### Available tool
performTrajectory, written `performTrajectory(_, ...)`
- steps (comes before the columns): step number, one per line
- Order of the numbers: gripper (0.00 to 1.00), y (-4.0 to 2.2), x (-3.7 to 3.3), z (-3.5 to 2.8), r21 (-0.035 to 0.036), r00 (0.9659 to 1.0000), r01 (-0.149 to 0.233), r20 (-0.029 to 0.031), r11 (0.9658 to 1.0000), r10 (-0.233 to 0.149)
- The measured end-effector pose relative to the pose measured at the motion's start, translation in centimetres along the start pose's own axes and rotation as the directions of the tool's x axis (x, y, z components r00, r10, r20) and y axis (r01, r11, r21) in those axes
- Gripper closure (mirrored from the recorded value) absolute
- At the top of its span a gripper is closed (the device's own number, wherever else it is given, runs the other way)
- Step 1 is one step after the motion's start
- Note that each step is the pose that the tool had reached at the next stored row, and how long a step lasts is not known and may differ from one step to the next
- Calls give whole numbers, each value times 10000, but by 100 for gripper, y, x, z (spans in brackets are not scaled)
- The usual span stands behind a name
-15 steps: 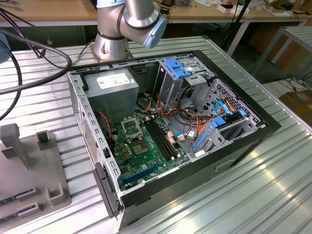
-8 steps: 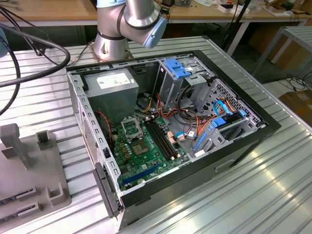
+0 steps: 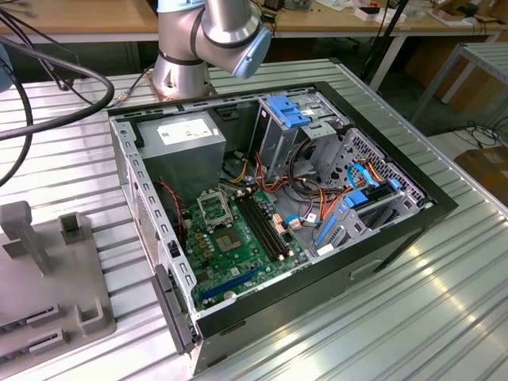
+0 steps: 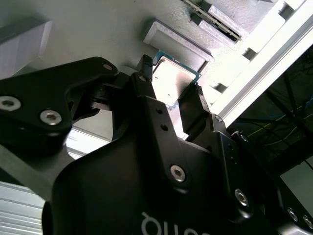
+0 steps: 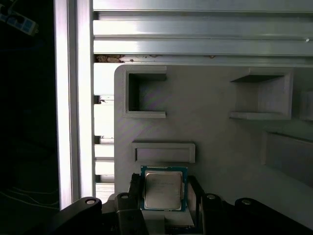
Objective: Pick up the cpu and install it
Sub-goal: 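Pick up the cpu and move it towards the insertion slot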
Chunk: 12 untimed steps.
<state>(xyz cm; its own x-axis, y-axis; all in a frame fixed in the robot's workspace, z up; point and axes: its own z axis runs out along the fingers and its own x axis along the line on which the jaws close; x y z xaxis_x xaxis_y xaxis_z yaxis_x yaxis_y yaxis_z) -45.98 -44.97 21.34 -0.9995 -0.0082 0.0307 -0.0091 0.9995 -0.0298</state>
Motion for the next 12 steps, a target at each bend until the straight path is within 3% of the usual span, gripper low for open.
performTrajectory(12, 53, -1, 1, -35, 1, 10000, 0, -1, 10000, 0)
